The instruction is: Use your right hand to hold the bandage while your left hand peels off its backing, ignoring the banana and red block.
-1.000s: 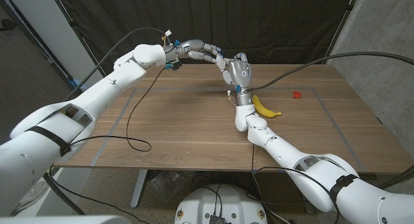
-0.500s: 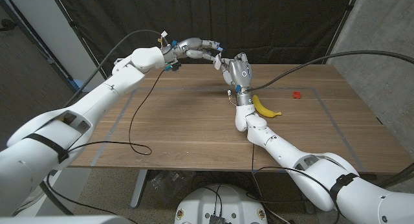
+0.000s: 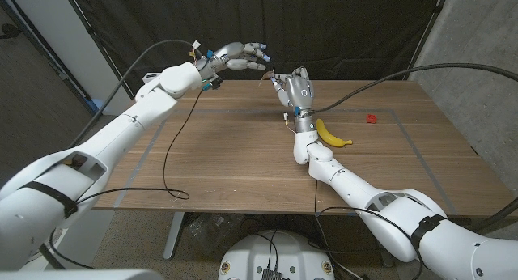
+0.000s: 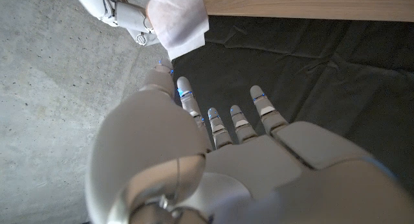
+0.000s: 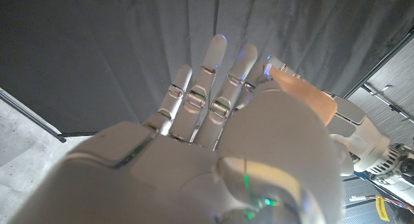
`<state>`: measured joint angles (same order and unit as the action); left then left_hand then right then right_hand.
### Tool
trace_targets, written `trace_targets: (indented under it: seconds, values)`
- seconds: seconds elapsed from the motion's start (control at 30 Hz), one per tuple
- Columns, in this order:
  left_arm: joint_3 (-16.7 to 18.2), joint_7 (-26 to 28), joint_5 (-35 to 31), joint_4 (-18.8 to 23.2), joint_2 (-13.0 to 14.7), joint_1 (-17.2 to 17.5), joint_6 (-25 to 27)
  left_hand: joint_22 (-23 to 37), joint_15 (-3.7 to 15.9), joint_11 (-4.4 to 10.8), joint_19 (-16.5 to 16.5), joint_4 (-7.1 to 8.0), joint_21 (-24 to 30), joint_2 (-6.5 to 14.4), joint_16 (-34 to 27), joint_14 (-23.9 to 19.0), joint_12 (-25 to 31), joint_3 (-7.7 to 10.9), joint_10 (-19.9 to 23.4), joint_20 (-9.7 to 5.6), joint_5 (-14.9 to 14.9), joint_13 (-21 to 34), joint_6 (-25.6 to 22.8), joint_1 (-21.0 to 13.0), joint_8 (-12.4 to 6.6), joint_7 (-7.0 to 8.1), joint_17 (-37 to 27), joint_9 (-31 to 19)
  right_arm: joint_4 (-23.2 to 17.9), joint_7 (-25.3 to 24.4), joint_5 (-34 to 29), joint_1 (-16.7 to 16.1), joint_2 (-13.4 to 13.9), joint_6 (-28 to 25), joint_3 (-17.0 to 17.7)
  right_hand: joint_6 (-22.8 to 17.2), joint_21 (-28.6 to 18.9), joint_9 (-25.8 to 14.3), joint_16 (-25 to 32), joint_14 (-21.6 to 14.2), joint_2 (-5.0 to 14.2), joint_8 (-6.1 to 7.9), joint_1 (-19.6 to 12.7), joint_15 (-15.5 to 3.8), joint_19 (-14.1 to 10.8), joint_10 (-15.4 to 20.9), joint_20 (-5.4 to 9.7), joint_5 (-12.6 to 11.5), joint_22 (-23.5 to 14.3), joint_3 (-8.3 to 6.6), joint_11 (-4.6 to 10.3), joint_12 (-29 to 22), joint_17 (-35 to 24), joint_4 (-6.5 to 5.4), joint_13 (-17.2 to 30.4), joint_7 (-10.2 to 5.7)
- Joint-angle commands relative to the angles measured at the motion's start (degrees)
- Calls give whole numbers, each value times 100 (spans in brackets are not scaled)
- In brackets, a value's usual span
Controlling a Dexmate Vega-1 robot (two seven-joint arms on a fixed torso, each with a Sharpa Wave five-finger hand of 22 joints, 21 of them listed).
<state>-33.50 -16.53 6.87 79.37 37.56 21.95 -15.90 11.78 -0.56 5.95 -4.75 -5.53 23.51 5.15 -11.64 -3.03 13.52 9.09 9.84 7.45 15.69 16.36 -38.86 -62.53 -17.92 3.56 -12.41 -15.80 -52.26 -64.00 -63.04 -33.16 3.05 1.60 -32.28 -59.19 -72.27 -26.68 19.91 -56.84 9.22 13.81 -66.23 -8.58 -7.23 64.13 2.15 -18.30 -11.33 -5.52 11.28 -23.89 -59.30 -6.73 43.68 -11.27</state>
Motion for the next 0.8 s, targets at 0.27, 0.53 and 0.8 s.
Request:
trace_targets:
  seconds: [0.27,0.53,0.8]
  values:
    - [-307,-636,-239,0,94,-389,399,35,32,-105,89,43,3,323,59,394,-83,67,-311,-100,-68,-25,959,-58,514,513,42,151,-107,0,-151,-100,-68,105,230,-153,-37,-16,-15,-72,15,9,-52,-492,-27,64,839,-38,-15,20,3,19,-23,-23,23,-101]
    - [-243,-535,-119,-37,12,-317,251,44,76,36,28,-33,77,321,-60,105,72,115,100,-134,-145,-94,-273,-186,122,884,84,240,-151,0,-55,-101,-35,53,190,-157,-41,-13,-18,-83,17,3,-59,-492,-28,67,842,-37,-12,24,3,30,-27,-22,23,-101]
    - [-160,-383,-118,176,93,-190,357,45,133,36,-6,-68,113,279,-89,-11,116,111,271,-117,-175,-123,-842,-230,-31,813,79,312,-286,0,27,-129,49,22,114,-148,-48,-18,-27,-87,15,-5,-60,-491,-29,67,839,-35,-12,36,3,40,-32,-28,35,-101]
